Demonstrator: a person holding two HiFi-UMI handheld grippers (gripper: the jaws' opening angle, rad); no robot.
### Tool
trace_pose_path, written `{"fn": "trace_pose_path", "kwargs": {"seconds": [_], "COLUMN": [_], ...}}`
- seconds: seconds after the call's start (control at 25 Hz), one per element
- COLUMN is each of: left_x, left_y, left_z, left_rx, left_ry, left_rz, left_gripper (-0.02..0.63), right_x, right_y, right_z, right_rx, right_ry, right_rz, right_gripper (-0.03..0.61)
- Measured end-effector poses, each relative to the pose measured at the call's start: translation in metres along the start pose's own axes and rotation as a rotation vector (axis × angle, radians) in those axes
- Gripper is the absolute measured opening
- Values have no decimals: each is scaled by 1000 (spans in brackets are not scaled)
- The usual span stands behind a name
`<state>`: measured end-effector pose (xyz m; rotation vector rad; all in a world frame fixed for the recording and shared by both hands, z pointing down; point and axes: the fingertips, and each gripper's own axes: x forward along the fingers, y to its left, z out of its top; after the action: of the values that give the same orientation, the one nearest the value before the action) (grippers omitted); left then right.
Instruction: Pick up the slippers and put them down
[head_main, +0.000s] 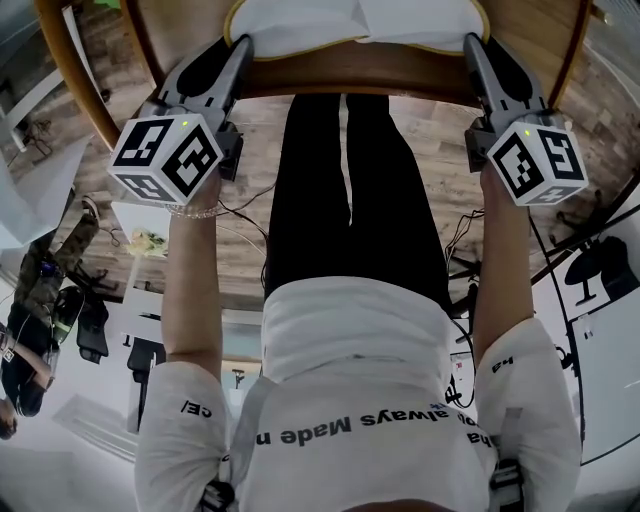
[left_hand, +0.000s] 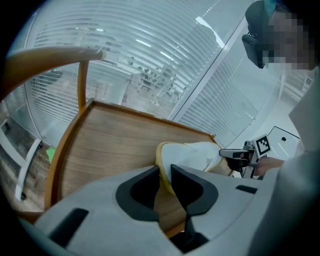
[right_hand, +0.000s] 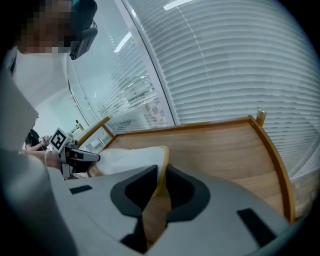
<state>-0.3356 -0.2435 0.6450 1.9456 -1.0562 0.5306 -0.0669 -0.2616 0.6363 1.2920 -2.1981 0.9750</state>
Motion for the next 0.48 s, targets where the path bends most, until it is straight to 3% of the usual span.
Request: {"fn": "trace_pose_path", "kwargs": {"seconds": [0.48], "left_x": [-23], "left_y": [-32], "left_z": [48], "left_rx": [60], "left_ry": [-56], "left_rz": [-7], "left_gripper": [75], "right_x": [-33], "right_y": [8], "right_z": [46], "right_rx": [-14], "right_ry": [-69], "right_rz": [-17], "right_gripper": [52]}}
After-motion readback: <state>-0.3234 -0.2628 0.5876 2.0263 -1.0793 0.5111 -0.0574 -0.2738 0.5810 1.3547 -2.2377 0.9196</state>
